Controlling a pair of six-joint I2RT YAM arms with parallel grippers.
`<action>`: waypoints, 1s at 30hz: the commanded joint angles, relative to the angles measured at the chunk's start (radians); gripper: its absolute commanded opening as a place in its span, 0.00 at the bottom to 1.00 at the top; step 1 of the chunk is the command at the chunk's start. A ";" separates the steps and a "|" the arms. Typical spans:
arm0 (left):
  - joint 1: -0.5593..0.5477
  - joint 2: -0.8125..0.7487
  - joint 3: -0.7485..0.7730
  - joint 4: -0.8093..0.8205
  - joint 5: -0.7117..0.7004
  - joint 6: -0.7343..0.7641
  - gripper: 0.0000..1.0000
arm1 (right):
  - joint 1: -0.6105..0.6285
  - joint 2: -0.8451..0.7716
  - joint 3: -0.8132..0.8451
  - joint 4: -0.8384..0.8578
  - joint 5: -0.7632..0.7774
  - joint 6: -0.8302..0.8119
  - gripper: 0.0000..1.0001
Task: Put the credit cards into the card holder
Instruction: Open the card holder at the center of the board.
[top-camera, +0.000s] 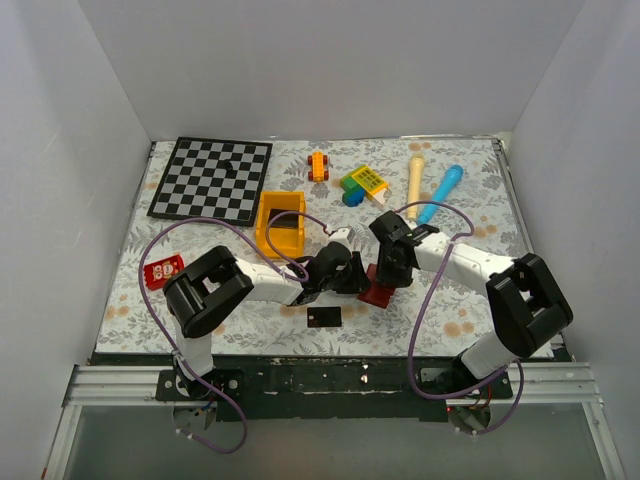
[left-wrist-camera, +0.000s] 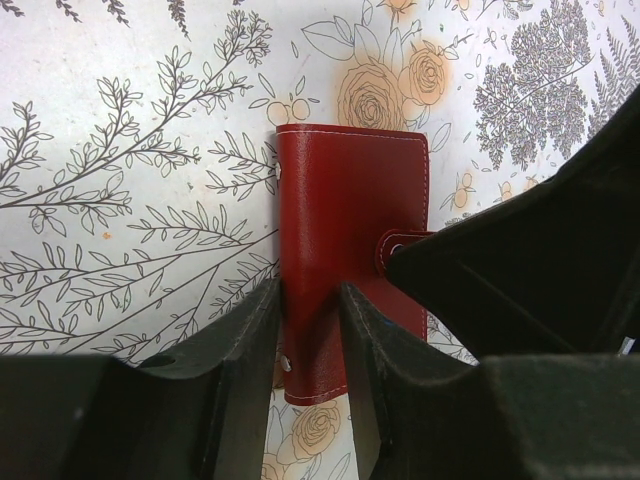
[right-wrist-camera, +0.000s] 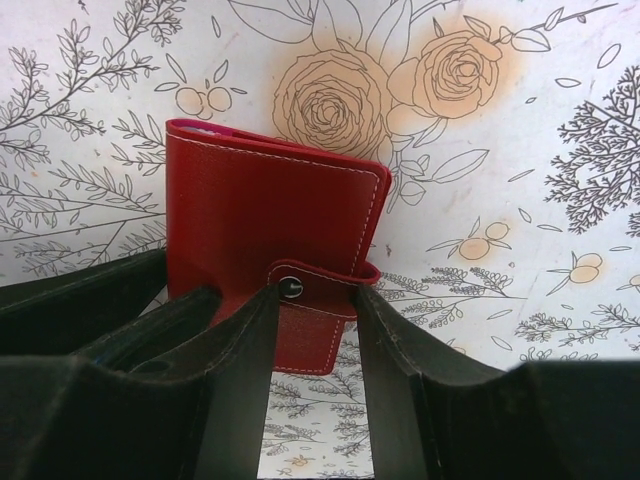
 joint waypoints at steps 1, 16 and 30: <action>0.004 0.007 -0.008 -0.056 -0.018 0.014 0.30 | 0.017 0.000 0.059 -0.041 0.040 0.029 0.45; 0.004 -0.002 -0.017 -0.057 0.015 -0.006 0.28 | 0.027 -0.085 -0.033 -0.077 0.037 0.134 0.47; -0.031 -0.056 -0.058 -0.059 0.094 -0.085 0.25 | 0.018 -0.102 -0.077 0.020 0.016 0.105 0.48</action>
